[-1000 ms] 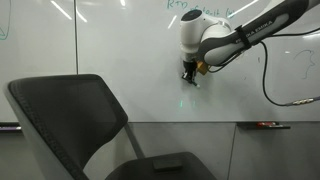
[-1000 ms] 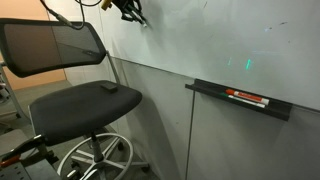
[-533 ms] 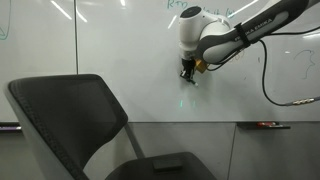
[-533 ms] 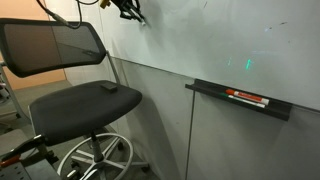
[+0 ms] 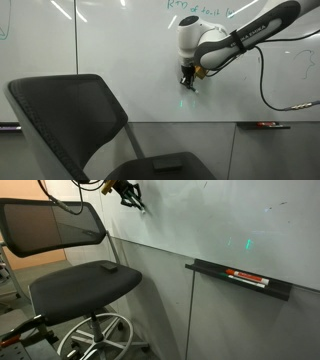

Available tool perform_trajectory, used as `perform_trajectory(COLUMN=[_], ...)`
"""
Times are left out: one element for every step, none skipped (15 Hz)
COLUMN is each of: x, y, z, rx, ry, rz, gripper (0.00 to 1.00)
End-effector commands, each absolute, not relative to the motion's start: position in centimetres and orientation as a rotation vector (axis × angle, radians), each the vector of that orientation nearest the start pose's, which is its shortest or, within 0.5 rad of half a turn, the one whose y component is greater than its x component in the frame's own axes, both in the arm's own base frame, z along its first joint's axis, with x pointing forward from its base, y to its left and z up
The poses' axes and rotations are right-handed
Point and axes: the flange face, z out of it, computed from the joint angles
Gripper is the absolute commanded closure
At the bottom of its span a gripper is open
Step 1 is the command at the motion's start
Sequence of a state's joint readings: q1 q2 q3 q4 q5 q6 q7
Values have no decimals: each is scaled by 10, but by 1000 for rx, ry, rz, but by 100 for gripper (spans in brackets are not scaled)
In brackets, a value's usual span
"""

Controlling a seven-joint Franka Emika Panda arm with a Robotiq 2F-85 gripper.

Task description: Use the marker on the seat to write on the whiteboard.

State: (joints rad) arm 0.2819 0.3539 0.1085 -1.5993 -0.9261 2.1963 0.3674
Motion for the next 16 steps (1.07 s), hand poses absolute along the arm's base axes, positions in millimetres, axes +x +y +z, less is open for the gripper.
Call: perform_trajectory(x=[660, 660, 660, 660, 660, 659, 659, 659, 659, 659, 659, 660, 660, 660, 660, 659], y=[226, 224, 223, 221, 220, 220, 220, 220, 221, 221, 222, 224, 228, 234, 238, 243], z=[471, 470, 468, 465, 462, 459, 455, 451, 447, 443, 438, 432, 427, 420, 415, 411], rx=[2388, 2392, 2396, 2400, 2403, 2412, 2415, 2417, 2418, 2419, 2425, 2428, 2431, 2428, 2422, 2420], ry=[595, 598, 601, 606, 613, 619, 629, 642, 650, 659, 669, 683, 699, 720, 736, 751], rz=[561, 538, 517, 495, 475, 455, 433, 417, 403, 390, 379, 370, 374, 378, 378, 380], gripper=[95, 95, 95, 95, 95, 95, 95, 95, 95, 95, 95, 95, 95, 95, 95, 95])
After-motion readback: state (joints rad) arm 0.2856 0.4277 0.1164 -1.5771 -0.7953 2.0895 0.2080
